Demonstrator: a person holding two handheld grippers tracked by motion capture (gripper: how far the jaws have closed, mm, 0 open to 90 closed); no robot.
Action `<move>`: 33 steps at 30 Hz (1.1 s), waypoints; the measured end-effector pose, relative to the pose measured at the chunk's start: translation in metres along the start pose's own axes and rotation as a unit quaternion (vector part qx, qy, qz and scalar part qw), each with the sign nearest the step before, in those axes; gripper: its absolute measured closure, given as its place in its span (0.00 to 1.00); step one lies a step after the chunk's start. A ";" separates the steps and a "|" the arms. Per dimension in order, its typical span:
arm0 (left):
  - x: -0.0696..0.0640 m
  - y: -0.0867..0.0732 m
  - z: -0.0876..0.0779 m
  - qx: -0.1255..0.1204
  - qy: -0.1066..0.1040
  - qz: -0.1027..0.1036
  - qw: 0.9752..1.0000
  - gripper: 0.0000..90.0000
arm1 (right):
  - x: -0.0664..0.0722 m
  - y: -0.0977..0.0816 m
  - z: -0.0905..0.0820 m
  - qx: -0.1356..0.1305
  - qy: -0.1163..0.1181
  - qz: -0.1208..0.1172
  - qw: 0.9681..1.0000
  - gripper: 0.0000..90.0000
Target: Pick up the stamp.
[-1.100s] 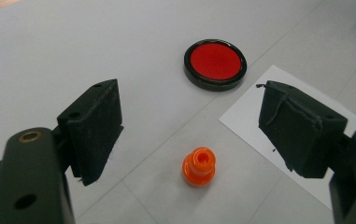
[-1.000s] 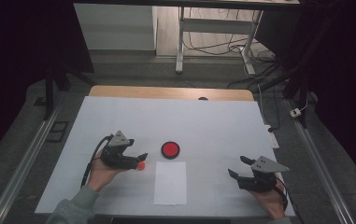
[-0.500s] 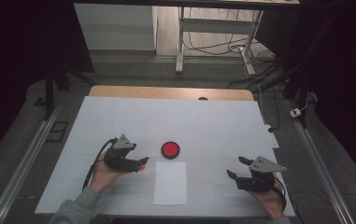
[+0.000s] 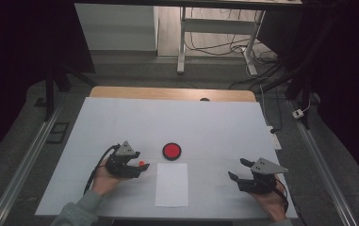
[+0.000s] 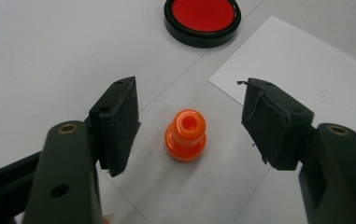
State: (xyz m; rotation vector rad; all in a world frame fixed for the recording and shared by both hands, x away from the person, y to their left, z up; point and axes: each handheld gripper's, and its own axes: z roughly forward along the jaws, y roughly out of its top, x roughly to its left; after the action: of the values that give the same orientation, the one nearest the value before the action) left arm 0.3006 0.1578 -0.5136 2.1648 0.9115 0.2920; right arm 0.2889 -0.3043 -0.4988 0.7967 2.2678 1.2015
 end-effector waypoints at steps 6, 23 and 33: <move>-0.002 -0.001 0.004 0.012 0.001 0.010 1.000 0.46 | 0.000 0.000 0.000 0.001 0.000 0.001 1.000 0.33; -0.004 -0.004 0.007 0.023 0.003 0.020 1.000 0.63 | 0.000 0.000 0.000 0.000 -0.003 -0.005 1.000 0.33; -0.003 -0.006 0.009 0.026 0.016 0.025 0.999 0.78 | 0.001 0.000 -0.001 0.001 -0.004 -0.006 1.000 0.33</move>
State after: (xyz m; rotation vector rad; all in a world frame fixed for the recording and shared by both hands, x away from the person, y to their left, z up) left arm 0.2995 0.1532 -0.5242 2.2391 0.8944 0.3322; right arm 0.2881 -0.3041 -0.4983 0.7852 2.2638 1.1887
